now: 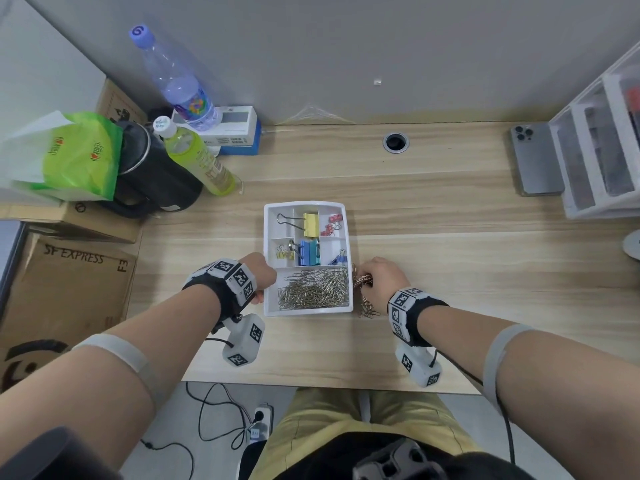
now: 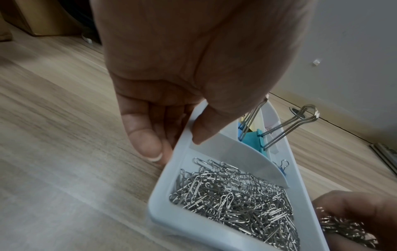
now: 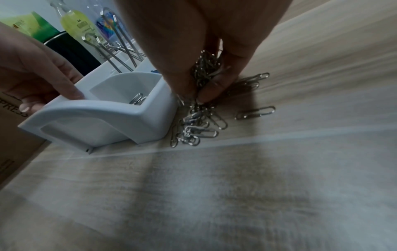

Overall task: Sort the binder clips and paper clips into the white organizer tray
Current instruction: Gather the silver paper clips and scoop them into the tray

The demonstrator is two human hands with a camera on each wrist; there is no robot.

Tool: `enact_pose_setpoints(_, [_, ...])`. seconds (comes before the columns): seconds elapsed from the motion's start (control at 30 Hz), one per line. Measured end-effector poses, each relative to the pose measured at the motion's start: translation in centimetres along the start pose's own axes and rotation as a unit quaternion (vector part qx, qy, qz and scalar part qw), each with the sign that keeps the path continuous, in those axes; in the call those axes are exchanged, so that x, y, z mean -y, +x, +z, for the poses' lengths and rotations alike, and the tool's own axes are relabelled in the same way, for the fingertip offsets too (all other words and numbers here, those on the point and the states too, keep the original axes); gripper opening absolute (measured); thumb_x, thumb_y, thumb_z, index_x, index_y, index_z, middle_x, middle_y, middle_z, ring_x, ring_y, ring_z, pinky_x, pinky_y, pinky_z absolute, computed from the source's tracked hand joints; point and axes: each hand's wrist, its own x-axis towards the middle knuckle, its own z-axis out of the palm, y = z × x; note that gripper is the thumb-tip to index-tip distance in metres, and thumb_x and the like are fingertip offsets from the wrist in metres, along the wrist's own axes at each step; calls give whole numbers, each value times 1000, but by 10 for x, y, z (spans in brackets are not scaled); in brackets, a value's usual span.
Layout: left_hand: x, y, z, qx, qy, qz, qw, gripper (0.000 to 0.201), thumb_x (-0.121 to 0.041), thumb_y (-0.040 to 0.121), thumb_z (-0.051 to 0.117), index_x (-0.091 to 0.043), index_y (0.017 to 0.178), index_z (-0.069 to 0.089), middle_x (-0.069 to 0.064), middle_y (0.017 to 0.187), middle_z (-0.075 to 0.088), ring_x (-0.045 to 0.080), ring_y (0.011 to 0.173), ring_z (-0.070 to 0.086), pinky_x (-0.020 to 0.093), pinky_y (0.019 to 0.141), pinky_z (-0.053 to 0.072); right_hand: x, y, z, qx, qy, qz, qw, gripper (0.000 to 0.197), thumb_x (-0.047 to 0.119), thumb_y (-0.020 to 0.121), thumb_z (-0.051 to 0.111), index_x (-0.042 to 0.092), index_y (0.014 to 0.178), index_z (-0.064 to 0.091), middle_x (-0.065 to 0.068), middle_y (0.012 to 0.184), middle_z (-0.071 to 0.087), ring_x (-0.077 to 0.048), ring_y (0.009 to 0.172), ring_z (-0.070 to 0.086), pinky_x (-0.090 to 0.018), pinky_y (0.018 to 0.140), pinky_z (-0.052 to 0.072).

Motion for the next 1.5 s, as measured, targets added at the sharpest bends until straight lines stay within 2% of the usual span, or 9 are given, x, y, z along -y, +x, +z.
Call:
enact_pose_setpoints(0.27, [-1,-5,-1,5,-1,-1,1000,16,-5,94,42,6,97,53,20,67,64,24,46,58,28,46,50,2,-2,-18,2,40,2,999,18,5,81,63,20,84,72,5,89,68,-17,83,65,-28,80,54])
enact_pose_setpoints(0.37, [-1,-6,-1,2,-8,3,1000,14,-3,93,41,4,93,54,23,73,66,25,48,59,29,47,51,8,-4,-22,11,57,-11,998,16,4,82,63,17,85,72,6,91,67,-10,72,60,-16,68,47])
enact_pose_setpoints(0.6, [1,-2,2,-12,-31,7,999,14,1,89,39,1,88,53,25,75,64,31,58,60,36,65,54,46,-4,-17,46,73,-59,994,13,11,85,66,19,93,72,6,106,66,-15,84,67,-24,79,55])
enact_pose_setpoints(0.67, [2,0,3,-13,-37,6,999,13,1,90,39,0,89,53,26,76,64,32,61,60,38,68,54,59,-2,-9,56,67,-79,993,14,14,86,67,20,97,73,2,112,68,-18,97,66,-32,92,53])
enact_pose_setpoints(0.87, [4,3,2,-12,-29,7,999,12,0,90,40,-3,83,50,23,74,62,29,54,58,34,60,51,73,1,4,144,-16,-141,979,36,10,90,58,20,124,68,2,128,66,-19,119,59,-31,106,44])
enact_pose_setpoints(1.03, [3,5,-1,4,-13,10,1000,17,4,87,38,-6,75,43,15,52,46,25,44,47,27,45,37,62,-2,-13,107,-29,-137,984,36,13,92,55,28,122,68,7,127,67,-13,108,64,-24,98,48])
enact_pose_setpoints(1.13, [1,1,-4,-9,-8,10,1000,22,4,88,37,-9,71,38,12,51,40,23,44,43,25,42,31,48,-1,-30,51,-35,-131,989,36,22,87,64,30,122,65,9,122,66,-10,105,61,-32,98,50])
enact_pose_setpoints(1.37, [10,3,-7,-35,4,4,999,31,4,88,38,-12,63,30,6,54,24,17,45,24,26,46,22,-25,4,-55,59,-132,13,989,105,51,52,85,24,140,35,3,130,34,-20,122,39,-36,104,44])
enact_pose_setpoints(1.5, [15,1,-7,-45,14,5,999,26,-1,91,40,-9,66,35,6,56,32,18,47,32,25,47,26,-45,-2,-53,93,-167,-9,982,98,56,57,83,17,136,39,-2,129,40,-24,117,45,-36,102,42])
